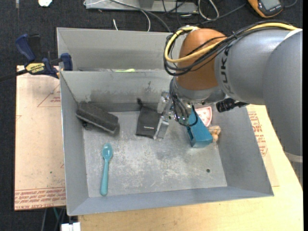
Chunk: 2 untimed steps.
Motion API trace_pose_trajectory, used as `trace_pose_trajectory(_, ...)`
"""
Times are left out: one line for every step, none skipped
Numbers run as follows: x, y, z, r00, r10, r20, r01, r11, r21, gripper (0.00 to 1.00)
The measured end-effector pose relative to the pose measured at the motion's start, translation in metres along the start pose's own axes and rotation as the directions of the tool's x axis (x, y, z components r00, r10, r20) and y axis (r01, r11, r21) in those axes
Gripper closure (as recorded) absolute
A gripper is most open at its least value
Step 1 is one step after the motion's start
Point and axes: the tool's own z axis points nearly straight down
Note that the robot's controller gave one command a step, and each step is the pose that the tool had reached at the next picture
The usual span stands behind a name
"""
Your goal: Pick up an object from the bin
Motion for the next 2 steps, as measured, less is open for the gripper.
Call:
trace_pose_trajectory(-0.003,-0.007,0.027,0.998,-0.061,0.01,0.061,0.998,-0.005,0.0)
trace_pose_trajectory(-0.003,-0.013,0.06,0.996,-0.086,0.0,0.086,0.996,-0.002,0.0)
